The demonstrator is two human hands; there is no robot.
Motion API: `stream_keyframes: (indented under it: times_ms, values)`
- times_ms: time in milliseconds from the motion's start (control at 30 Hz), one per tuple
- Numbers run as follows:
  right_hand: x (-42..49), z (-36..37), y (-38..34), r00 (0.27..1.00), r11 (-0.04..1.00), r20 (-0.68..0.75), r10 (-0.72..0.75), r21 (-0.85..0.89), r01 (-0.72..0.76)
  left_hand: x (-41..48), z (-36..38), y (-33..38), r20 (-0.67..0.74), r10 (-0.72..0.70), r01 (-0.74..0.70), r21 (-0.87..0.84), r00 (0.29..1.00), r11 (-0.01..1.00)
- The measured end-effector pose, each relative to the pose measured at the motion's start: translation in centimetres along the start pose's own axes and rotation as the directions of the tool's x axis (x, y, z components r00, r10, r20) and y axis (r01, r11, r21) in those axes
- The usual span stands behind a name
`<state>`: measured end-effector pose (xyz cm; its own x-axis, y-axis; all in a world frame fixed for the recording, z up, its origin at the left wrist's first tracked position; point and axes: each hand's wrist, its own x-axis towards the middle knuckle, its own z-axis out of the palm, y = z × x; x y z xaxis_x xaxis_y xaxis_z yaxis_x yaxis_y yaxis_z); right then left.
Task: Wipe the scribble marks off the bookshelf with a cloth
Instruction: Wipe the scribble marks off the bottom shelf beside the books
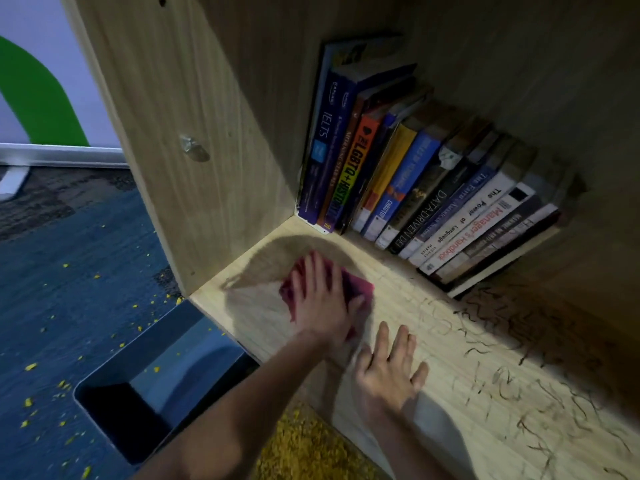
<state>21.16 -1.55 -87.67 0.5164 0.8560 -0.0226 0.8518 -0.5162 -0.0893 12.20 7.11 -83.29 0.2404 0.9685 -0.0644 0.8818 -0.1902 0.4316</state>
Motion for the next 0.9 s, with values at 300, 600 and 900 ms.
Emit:
stream_keyframes:
  times_ms: [300, 600, 900]
  values:
    - [0.6, 0.8, 0.4, 0.986, 0.996, -0.145, -0.077, 0.034, 0.083, 9.8, -2.0, -5.3, 0.081, 0.042, -0.052, 0.13, 0.996, 0.99]
    - [0.0, -0.3, 0.1, 0.996, 0.998, -0.074, -0.044, -0.051, 0.04, -2.4, -3.0, -12.8, -0.128, -0.04, 0.061, 0.165, 0.991, 0.984]
    - [-0.2, 0.1, -0.4, 0.984, 0.995, -0.175, -0.03, 0.088, 0.046, -2.1, -2.0, -7.6, -0.091, -0.392, 0.399, 0.078, 0.915, 0.914]
